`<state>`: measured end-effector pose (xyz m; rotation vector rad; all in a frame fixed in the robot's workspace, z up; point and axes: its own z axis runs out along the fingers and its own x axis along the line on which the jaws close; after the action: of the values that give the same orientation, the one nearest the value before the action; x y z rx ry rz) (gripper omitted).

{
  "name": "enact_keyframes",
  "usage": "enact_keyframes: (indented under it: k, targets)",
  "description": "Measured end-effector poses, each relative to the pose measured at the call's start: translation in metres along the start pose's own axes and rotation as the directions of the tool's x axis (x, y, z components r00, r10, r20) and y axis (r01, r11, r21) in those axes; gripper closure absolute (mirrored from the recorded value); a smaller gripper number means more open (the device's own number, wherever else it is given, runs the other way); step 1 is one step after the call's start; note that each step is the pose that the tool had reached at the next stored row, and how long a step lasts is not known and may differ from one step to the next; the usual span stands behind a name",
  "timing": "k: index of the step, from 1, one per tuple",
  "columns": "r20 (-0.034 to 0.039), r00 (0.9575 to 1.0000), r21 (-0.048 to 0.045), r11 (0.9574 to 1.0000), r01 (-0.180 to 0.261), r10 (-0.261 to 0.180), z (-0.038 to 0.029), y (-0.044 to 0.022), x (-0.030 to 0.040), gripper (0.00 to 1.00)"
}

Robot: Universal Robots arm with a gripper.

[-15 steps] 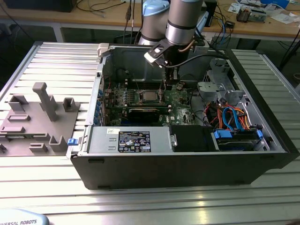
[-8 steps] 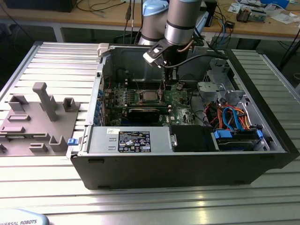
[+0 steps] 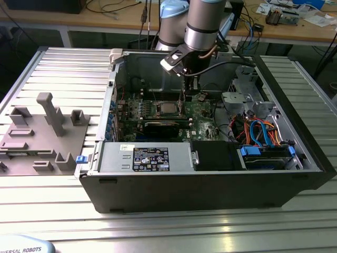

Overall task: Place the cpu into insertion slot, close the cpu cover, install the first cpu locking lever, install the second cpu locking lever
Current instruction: 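Close the cpu cover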

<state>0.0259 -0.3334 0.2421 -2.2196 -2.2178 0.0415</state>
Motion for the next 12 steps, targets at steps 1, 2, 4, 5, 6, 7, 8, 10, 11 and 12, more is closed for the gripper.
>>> enact_keyframes:
  k: [1, 2, 4, 5, 6, 7, 8, 10, 11, 12]
  targets:
    - [0.0, 1.0, 0.0, 1.0, 0.0, 0.0, 0.0, -0.0002, 0.0, 0.89]
    - [0.0, 1.0, 0.0, 1.0, 0.0, 0.0, 0.0001, -0.0005, 0.0, 0.89]
    - [0.0001, 1.0, 0.0, 1.0, 0.0, 0.0, 0.0001, -0.0008, 0.0, 0.89]
    - [0.0, 1.0, 0.0, 1.0, 0.0, 0.0, 0.0002, -0.0009, 0.0, 0.89]
    - [0.0, 1.0, 0.0, 1.0, 0.0, 0.0, 0.0002, -0.0013, 0.0, 0.89]
    - [0.0, 1.0, 0.0, 1.0, 0.0, 0.0, 0.0002, -0.0014, 0.0, 0.89]
    - [0.0001, 1.0, 0.0, 1.0, 0.0, 0.0, 0.0003, -0.0016, 0.0, 0.89]
    - [0.0, 1.0, 0.0, 1.0, 0.0, 0.0, 0.0003, -0.002, 0.0, 0.89]
    - [0.0, 1.0, 0.0, 1.0, 0.0, 0.0, 0.0004, -0.0023, 0.0, 0.89]
    - [0.0, 1.0, 0.0, 1.0, 0.0, 0.0, 0.0004, -0.0024, 0.0, 0.89]
